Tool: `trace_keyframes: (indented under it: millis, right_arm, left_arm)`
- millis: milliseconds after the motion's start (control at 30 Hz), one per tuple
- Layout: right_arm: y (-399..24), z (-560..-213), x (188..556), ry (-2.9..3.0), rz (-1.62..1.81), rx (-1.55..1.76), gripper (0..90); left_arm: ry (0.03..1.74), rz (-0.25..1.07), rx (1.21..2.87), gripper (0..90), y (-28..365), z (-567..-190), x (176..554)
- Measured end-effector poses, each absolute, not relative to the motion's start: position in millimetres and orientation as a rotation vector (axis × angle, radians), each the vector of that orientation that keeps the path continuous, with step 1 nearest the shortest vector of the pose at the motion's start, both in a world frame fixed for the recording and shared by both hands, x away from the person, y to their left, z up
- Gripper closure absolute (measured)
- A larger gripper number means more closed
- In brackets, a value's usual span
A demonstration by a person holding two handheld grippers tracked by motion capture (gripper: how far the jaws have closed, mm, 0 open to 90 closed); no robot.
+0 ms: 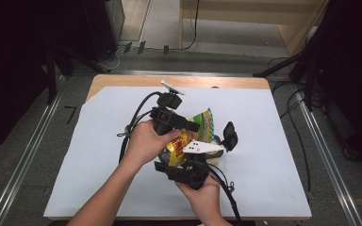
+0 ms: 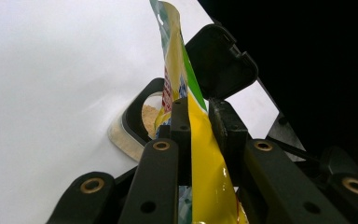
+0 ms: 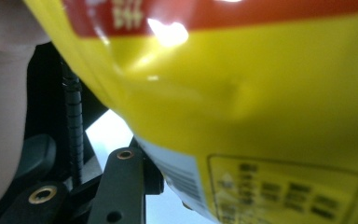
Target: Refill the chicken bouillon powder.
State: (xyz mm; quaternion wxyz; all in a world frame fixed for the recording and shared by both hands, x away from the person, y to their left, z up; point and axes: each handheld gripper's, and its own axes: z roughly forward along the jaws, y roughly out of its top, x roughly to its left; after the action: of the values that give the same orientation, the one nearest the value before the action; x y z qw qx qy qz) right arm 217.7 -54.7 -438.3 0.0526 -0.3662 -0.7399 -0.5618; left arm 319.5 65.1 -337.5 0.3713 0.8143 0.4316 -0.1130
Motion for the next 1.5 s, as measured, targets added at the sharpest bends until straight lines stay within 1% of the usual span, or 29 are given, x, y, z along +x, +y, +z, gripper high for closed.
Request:
trace_keyframes:
  millis: [67,233,1200,1500]
  right_arm:
    - [-54.4,-438.4,217.6,-2.265,-1.705,-1.113,65.2]
    - [-55.2,-438.2,218.0,-2.263,-1.704,-1.111,65.8]
    - [-56.6,-438.5,218.7,-2.266,-1.703,-1.113,66.1]
    - [-59.5,-435.4,220.4,-2.287,-1.718,-1.113,66.1]
  left_arm:
    - [1.104,-0.284,2.086,81.1,65.1,-337.7,319.1]
    - [1.101,-0.285,2.084,81.1,65.1,-337.6,319.0]
    - [1.096,-0.28,2.082,81.2,63.6,-337.7,318.5]
    - [1.062,-0.232,2.067,81.3,61.9,-332.6,315.3]
